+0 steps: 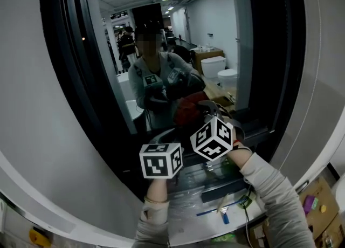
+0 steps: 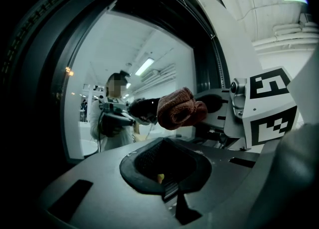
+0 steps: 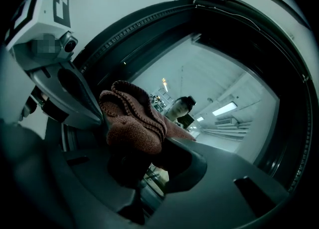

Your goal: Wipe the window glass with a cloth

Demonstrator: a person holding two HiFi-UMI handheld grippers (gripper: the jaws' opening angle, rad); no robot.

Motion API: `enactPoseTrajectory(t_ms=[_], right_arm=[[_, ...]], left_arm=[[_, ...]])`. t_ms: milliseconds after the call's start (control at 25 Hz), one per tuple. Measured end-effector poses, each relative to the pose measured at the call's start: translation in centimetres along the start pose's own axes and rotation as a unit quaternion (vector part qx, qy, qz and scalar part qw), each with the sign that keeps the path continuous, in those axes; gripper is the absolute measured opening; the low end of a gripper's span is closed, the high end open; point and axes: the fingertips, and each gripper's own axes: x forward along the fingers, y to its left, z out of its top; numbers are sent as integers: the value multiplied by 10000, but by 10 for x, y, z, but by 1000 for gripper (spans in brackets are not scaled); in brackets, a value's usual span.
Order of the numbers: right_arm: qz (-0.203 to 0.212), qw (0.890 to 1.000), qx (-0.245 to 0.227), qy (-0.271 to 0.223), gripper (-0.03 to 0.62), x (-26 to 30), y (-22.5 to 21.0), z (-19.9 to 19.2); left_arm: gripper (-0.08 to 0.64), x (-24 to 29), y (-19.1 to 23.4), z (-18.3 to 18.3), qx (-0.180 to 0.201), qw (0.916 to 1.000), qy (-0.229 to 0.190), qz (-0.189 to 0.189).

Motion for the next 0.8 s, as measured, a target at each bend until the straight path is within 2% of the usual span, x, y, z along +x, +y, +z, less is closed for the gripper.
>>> enactPoseTrajectory(t_ms=[360, 520, 800], right_arm=[[-94, 9988, -223, -433, 43, -35, -57, 7], [-311, 9972, -431, -532, 43, -49, -105, 9], [-944, 9907, -759, -617, 43, -62, -207, 21]], left_arm=[[3, 23, -42, 9, -81, 9999, -58, 87], [3, 39, -67, 19, -75, 9999, -116, 58], [3, 70, -95, 30, 66, 9999, -118, 46]])
